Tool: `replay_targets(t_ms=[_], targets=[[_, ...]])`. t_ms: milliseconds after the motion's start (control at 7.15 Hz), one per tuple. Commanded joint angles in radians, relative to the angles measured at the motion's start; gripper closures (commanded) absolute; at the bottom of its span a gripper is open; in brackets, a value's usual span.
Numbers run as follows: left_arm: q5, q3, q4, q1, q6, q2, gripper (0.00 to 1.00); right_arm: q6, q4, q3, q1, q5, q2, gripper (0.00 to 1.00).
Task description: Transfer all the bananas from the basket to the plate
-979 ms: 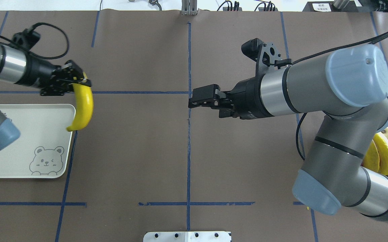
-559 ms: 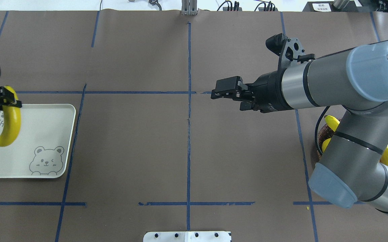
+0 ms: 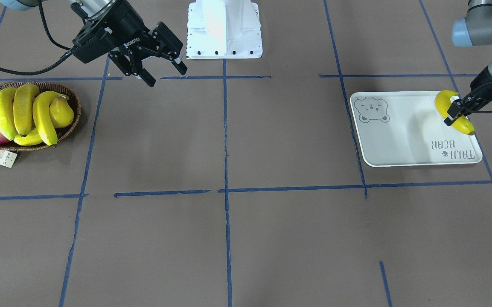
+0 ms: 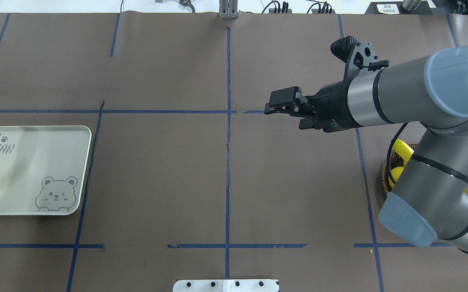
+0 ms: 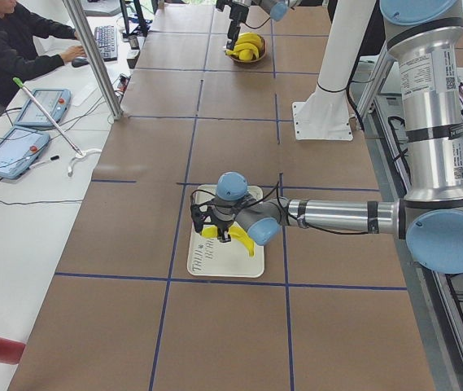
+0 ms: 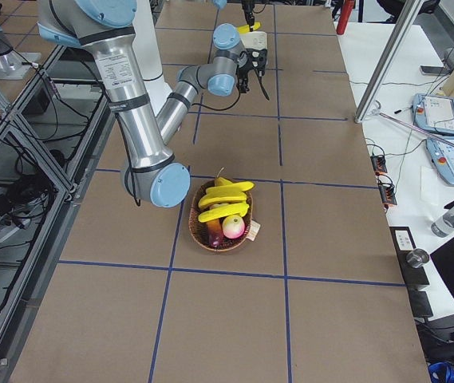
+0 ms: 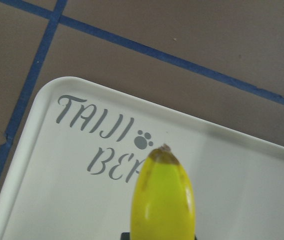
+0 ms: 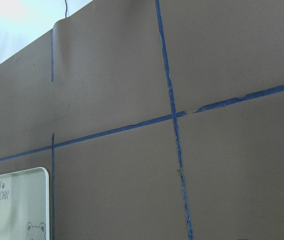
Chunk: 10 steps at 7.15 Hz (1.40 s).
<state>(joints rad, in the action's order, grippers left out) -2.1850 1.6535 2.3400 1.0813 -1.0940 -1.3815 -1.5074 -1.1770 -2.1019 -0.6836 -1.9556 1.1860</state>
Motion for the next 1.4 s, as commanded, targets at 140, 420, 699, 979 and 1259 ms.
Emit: replay_targets(t_ms=[140,420,699,979,1259], targets=[[0.030,-0.067,0.005,-0.004,0.011,-0.039,1.00,-0.001,0.000,-0.001,-0.002,0.001,0.009,0.00],[0.030,-0.067,0.021,-0.004,0.022,-0.036,0.01,0.006,0.000,-0.003,-0.004,0.001,0.018,0.00],[0.028,-0.067,0.074,0.000,0.028,-0.025,0.00,0.018,-0.003,-0.003,-0.036,-0.009,0.047,0.00],[0.014,-0.037,0.068,0.008,0.025,-0.030,0.00,0.099,-0.003,-0.007,-0.066,-0.016,0.119,0.00],[-0.046,0.018,0.055,0.043,0.025,-0.030,0.00,0.314,-0.001,-0.064,-0.111,-0.032,0.325,0.00]])
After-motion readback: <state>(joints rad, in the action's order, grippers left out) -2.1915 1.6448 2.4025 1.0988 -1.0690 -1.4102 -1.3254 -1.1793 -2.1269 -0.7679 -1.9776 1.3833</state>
